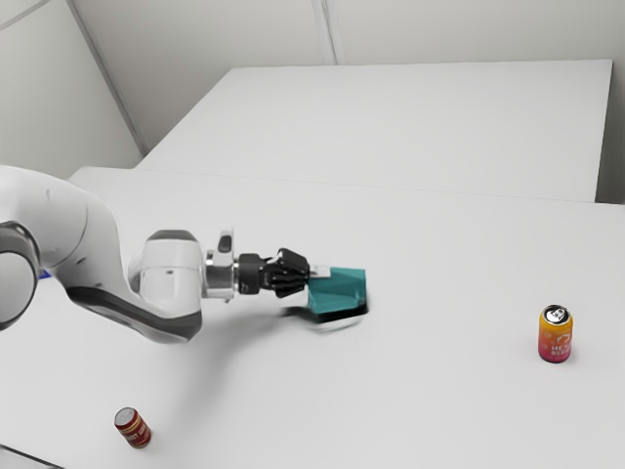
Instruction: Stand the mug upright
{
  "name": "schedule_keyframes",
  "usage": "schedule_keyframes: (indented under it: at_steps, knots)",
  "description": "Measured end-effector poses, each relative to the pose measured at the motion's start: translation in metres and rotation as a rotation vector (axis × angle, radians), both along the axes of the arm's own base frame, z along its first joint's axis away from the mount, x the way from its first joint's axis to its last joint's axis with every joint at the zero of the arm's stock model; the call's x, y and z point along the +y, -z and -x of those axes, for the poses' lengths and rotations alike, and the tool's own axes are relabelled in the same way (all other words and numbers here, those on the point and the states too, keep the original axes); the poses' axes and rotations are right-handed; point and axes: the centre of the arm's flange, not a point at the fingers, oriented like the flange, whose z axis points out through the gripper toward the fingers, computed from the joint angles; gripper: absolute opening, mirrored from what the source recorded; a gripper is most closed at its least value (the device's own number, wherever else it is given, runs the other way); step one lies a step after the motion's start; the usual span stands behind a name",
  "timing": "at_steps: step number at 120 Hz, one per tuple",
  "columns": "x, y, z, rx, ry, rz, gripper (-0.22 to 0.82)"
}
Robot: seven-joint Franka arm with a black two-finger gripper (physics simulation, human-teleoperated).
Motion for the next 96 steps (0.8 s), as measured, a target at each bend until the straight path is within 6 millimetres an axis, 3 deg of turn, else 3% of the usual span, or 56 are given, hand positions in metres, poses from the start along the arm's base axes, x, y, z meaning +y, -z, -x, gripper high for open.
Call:
schedule_keyframes:
  at_steps: [16, 24, 33, 43, 56, 77, 96]
  knots:
    - [0.001, -0.019, -0.010, -0.036, -0.003, -0.022, -0.17]
    - [0.008, -0.047, -0.027, -0.097, 0.034, -0.083, -0.17]
    - [0.030, -0.090, -0.052, -0.173, 0.133, -0.235, -0.18]
    - [0.051, -0.113, -0.062, -0.187, 0.249, -0.417, -0.18]
    - [0.063, -0.147, -0.076, -0.179, 0.453, -0.728, -0.18]
    - [0.074, -0.157, -0.080, -0.049, 0.613, -1.087, -0.18]
    - [0.078, -0.146, -0.083, 0.078, 0.584, -1.221, -0.18]
